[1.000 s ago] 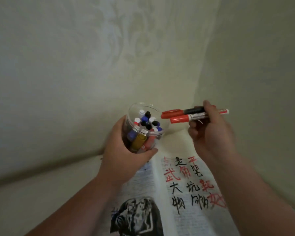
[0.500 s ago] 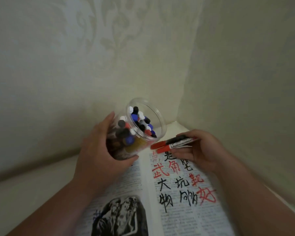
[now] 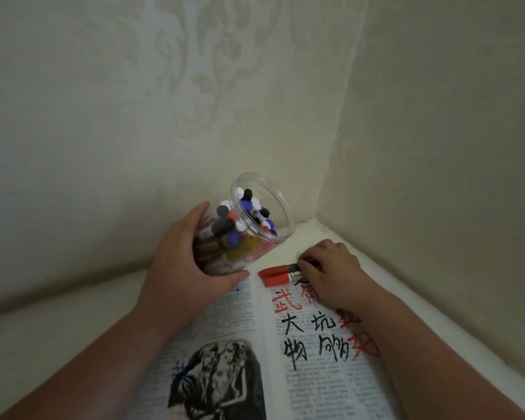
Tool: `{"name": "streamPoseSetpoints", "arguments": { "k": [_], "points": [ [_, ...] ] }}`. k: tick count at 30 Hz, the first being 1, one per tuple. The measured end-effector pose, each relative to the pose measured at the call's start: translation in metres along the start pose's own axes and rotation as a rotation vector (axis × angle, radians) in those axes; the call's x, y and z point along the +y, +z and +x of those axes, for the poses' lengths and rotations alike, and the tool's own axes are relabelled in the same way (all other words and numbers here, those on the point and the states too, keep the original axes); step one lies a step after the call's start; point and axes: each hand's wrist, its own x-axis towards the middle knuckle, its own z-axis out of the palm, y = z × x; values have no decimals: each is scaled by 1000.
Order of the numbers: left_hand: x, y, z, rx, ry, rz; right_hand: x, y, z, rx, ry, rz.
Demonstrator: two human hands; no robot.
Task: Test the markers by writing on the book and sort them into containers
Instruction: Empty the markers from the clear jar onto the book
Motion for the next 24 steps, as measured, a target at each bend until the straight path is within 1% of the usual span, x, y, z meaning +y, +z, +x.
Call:
{"name": "streamPoseSetpoints", "arguments": {
  "k": [2,6,10,12,13,15,16,17,19,21,22,24],
  "points": [
    [2,-1,0,19,1,53,-5,6,0,14,0,27],
    [8,-8,-1,19,-18,81,-6,9,-9,40,-20,-30],
    [14,-14,3,-38,-21,126,-3,10,-31,73,-41,-67],
    [22,-12,5,-88,14,210,-1,6,-37,81,-17,14],
    [26,-11,7,-110,36,247,0,1,-35,129,22,172],
    [34,-5,14,-154,90,321,-4,-13,-28,288,155,701],
    [38,0,20,-176,116,366,-7,-21,-22,330,206,959],
    [41,4,26,-193,139,409,-8,-26,-12,307,231,1152],
    [48,14,40,-213,191,508,-13,-32,6,160,228,1463],
    [52,26,54,-236,265,625,-16,-30,19,50,240,1596],
    [54,33,60,-253,293,671,-16,-27,23,46,251,1619],
    [59,45,68,-282,331,710,-10,-21,28,113,293,1656]
  ]
}}
